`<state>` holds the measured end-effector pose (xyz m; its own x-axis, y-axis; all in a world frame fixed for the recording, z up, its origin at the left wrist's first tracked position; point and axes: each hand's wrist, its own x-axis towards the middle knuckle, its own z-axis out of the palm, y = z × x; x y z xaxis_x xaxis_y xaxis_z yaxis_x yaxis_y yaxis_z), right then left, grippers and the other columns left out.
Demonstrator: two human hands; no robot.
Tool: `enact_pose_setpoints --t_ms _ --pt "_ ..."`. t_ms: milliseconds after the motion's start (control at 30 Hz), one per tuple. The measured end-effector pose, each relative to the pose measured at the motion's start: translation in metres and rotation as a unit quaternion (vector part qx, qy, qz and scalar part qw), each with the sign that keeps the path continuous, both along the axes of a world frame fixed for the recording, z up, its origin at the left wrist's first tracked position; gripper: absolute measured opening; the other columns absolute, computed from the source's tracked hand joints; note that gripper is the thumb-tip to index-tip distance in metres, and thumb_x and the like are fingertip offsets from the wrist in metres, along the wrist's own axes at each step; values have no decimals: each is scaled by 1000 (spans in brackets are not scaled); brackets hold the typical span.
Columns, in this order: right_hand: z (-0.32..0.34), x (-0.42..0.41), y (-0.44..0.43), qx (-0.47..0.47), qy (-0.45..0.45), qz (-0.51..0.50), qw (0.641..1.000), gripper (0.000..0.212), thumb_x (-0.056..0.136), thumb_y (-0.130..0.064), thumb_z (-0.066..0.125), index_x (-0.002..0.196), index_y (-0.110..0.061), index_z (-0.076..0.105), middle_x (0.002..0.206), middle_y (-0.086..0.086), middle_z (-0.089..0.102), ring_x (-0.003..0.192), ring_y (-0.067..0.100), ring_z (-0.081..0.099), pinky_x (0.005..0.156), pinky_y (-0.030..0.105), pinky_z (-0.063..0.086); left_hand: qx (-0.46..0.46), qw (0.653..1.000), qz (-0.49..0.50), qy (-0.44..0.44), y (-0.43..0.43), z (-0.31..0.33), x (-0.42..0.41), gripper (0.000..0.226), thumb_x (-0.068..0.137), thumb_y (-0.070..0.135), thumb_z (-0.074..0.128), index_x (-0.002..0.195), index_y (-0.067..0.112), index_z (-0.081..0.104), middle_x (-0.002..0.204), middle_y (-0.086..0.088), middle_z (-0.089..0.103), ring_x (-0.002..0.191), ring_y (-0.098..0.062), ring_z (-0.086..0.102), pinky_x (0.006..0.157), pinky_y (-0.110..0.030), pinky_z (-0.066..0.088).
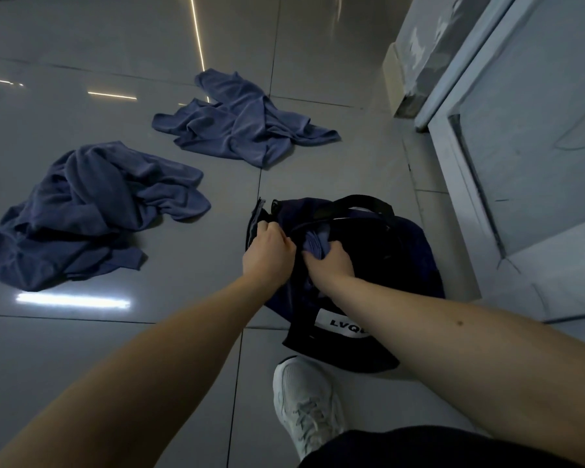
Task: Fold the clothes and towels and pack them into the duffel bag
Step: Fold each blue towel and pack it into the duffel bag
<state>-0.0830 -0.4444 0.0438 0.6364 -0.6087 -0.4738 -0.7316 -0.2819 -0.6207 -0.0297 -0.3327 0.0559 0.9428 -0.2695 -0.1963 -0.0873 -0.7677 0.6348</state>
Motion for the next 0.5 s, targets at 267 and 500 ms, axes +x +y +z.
enact_pose_setpoints --t_ms 267,500 --pt "8 -11 -25 155 20 -45 987 50 86 -33 66 126 -4 59 110 13 68 95 30 67 83 38 56 73 994 -73 43 5 0 -12 48 79 29 68 113 16 36 120 -7 34 104 -33 50 71 -42 43" --pt "25 -24 -41 -5 45 76 996 72 85 2 68 149 -16 38 133 12 54 117 30 56 93 36 49 79 991 -88 68 15 13 -19 41 86 7 57 121 15 36 122 -9 37 85 -30 48 70 -40 42"
